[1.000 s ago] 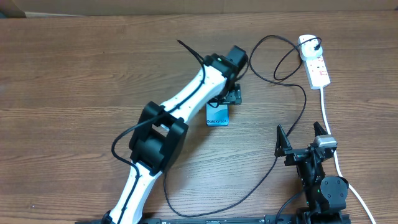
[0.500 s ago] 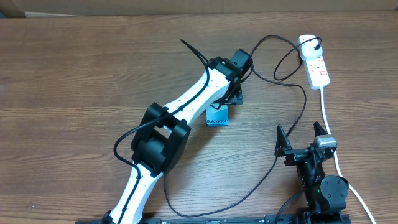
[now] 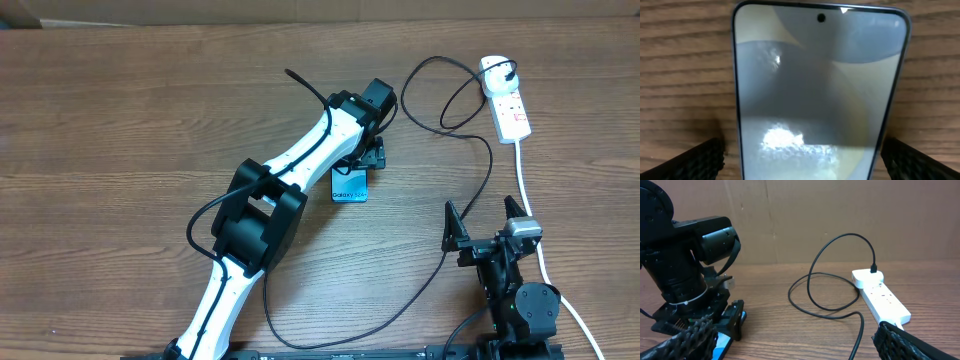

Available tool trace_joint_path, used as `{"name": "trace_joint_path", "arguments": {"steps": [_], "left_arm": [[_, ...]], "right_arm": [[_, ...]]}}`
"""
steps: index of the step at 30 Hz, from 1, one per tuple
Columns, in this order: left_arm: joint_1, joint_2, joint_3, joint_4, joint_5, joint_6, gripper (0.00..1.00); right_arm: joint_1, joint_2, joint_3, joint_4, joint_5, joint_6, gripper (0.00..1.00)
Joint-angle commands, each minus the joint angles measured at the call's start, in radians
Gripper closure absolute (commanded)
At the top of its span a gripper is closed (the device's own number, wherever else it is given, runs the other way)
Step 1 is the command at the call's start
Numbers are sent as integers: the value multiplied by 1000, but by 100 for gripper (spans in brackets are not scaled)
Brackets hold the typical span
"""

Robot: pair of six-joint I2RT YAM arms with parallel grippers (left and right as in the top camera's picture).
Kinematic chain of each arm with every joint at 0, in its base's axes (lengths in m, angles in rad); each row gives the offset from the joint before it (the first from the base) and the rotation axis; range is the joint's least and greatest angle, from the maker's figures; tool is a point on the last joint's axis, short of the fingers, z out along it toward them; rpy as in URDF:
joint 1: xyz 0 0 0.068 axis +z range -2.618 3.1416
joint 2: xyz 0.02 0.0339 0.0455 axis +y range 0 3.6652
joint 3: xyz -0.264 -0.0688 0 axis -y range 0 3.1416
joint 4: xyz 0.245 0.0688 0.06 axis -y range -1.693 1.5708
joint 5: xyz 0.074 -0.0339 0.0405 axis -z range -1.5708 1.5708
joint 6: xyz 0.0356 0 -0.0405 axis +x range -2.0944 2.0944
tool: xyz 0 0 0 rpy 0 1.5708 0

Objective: Plug charger to phone and switch on socket

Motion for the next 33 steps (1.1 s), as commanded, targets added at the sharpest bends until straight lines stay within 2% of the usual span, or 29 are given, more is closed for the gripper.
{"name": "trace_joint_path", "arguments": {"steps": [1, 7, 18, 25, 33], "left_arm": [[2, 27, -8, 1, 2, -17, 4], [1, 27, -8, 0, 2, -17, 13], [1, 27, -8, -8, 2, -17, 15], [2, 27, -8, -7, 2, -17, 23], [3, 27, -8, -7, 2, -18, 27]], "right_arm": [[5, -8, -10, 5, 6, 7, 0], [5, -8, -10, 5, 6, 7, 0], [5, -8, -10, 5, 6, 7, 0], [5, -8, -10, 5, 6, 7, 0], [5, -8, -10, 5, 6, 7, 0]]}}
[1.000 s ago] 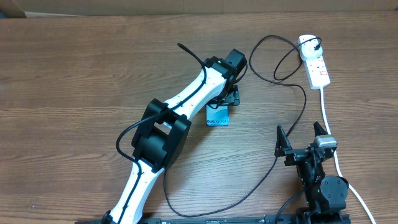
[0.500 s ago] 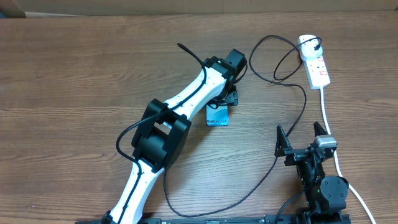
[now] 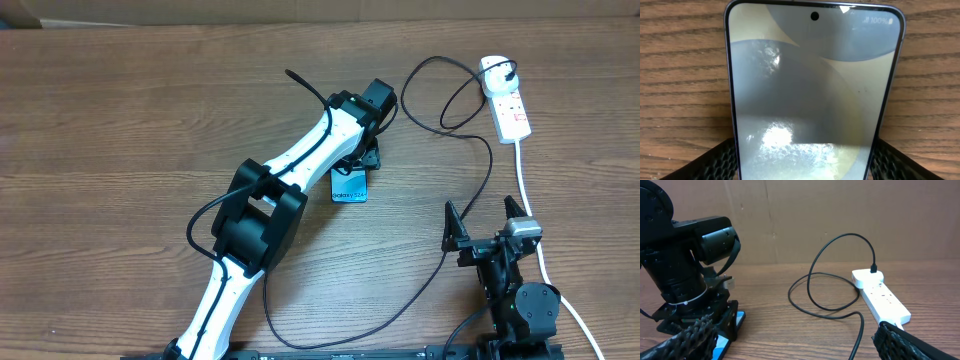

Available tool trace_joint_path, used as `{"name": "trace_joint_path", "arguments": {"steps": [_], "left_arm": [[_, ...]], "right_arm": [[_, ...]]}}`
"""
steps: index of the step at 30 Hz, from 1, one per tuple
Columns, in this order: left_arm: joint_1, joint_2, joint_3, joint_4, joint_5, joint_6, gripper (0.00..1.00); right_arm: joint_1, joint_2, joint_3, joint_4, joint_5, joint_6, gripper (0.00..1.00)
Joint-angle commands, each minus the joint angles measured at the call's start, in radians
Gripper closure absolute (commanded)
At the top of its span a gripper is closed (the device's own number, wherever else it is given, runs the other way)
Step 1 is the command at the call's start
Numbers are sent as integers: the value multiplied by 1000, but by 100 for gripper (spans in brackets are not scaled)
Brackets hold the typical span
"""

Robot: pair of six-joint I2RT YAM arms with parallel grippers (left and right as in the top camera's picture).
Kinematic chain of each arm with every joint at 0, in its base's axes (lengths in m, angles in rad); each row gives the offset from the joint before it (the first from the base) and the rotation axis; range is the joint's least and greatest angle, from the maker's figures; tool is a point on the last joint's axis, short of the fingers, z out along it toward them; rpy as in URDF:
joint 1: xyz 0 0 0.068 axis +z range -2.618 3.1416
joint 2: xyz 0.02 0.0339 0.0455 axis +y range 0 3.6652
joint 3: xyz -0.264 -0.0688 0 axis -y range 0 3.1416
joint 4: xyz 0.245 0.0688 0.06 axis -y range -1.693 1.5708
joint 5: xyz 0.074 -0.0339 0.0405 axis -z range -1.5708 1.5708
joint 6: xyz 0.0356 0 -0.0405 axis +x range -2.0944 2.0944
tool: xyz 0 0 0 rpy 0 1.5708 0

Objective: Plug charger to phone and switch on socket

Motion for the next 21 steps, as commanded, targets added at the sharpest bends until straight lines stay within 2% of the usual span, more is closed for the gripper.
{"name": "trace_joint_path", "arguments": {"steps": [1, 10, 21], "left_arm": [[3, 27, -8, -3, -2, -10, 27], [28, 27, 41, -65, -2, -10, 29], [75, 27, 251, -284, 0, -10, 28]], "right_arm": [[5, -8, -10, 6, 6, 7, 0], [5, -8, -10, 6, 6, 8, 0], [5, -8, -10, 6, 6, 7, 0]]}}
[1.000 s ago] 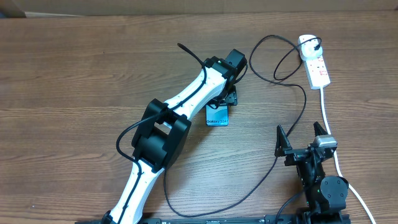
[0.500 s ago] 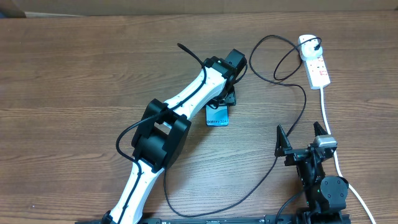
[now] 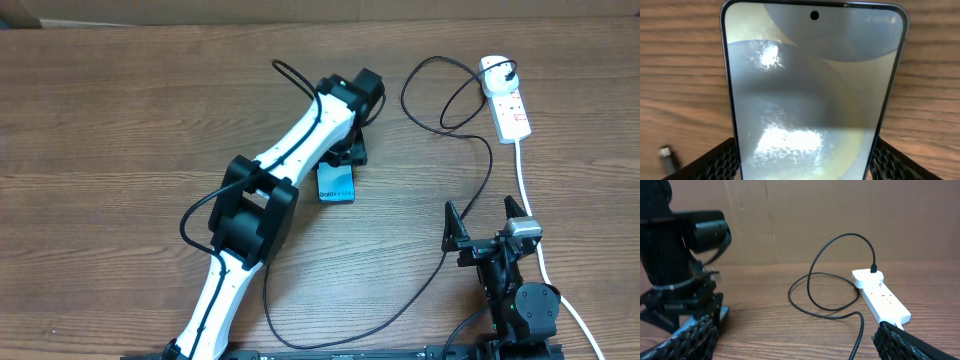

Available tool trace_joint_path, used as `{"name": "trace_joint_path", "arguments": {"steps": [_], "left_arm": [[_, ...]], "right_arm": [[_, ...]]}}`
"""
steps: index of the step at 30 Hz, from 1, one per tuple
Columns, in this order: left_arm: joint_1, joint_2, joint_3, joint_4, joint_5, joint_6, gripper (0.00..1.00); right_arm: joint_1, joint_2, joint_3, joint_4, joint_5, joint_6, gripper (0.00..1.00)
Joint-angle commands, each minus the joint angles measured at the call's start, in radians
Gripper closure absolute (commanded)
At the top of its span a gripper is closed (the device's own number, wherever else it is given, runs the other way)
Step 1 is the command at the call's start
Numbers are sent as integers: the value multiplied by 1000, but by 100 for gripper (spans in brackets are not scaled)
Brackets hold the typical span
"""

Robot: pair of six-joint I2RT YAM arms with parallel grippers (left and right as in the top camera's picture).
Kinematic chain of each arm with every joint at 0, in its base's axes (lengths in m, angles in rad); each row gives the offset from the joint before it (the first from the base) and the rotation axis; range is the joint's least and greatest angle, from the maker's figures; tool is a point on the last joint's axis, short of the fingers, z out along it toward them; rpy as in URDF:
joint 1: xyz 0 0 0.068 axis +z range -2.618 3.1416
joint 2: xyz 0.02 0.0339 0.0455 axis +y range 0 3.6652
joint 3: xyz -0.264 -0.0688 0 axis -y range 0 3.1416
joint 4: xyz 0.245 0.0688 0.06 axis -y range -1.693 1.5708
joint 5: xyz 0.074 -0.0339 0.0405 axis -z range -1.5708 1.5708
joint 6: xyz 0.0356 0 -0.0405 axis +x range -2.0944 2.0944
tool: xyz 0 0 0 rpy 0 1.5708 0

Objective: Plug charger to phone and switch on socket

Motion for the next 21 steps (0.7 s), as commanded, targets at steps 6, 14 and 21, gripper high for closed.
{"name": "trace_joint_path", "arguments": {"steps": [6, 14, 21], "left_arm": [[62, -6, 192, -164, 92, -4, 24], [177, -6, 198, -269, 419, 78, 23], [239, -6, 198, -284, 407, 139, 24]], "right_arm": [[5, -8, -10, 6, 7, 7, 0], [5, -8, -10, 6, 6, 7, 0], [5, -8, -10, 6, 6, 7, 0]]}}
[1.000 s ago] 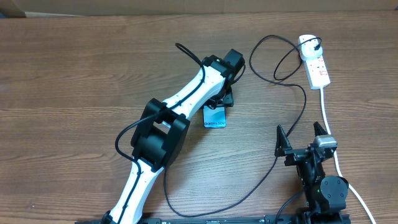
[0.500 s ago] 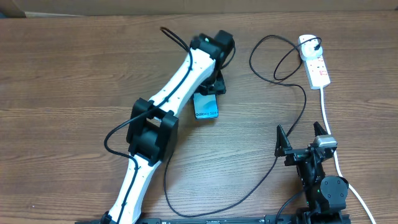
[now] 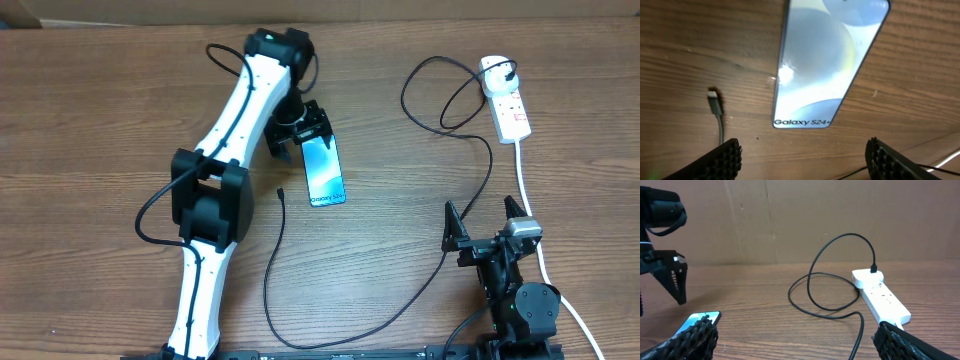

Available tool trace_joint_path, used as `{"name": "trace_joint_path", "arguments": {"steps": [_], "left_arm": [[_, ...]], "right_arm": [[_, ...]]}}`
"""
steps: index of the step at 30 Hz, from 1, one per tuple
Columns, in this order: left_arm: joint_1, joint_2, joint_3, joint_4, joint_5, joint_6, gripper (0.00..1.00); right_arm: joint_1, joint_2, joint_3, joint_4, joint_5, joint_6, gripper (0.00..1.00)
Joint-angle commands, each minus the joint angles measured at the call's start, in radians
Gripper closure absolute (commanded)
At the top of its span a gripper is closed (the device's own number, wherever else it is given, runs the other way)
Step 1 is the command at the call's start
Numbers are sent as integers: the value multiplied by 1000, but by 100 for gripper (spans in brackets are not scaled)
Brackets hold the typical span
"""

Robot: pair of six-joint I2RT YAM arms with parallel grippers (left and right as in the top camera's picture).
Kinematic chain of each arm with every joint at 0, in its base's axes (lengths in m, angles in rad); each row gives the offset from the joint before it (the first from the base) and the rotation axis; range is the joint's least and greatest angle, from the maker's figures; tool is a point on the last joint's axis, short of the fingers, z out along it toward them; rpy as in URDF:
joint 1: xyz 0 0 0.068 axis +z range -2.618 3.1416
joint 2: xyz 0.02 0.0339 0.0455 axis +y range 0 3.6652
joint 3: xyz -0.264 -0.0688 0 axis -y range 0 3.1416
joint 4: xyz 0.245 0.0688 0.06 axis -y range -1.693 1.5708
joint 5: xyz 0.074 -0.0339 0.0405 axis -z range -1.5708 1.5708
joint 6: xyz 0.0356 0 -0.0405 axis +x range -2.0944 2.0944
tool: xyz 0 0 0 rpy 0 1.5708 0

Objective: Plug charger to phone and switch on socket

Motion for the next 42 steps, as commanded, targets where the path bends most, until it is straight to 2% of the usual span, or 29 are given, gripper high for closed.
{"name": "trace_joint_path", "arguments": {"steps": [1, 2, 3, 4, 10, 18, 37, 42], "left_arm": [[-2, -6, 27, 15, 8, 72, 24], [-6, -6, 27, 16, -2, 77, 22], [-16, -6, 27, 16, -21, 80, 14], [-27, -6, 26, 18, -42, 80, 10], [-102, -6, -21, 79, -117, 72, 0], [-138, -6, -142, 165, -216, -13, 0], [-138, -6, -296, 373, -247, 43, 0], [-151, -6, -319, 385, -307, 42, 0]], "right_arm": [[5, -8, -10, 5, 6, 6, 0], [5, -8, -10, 5, 6, 6, 0], [5, -8, -10, 5, 6, 6, 0], [5, -8, -10, 5, 6, 6, 0], [5, -8, -10, 5, 6, 6, 0], [5, -8, -10, 5, 6, 6, 0], [5, -8, -10, 5, 6, 6, 0], [5, -8, -10, 5, 6, 6, 0]]}}
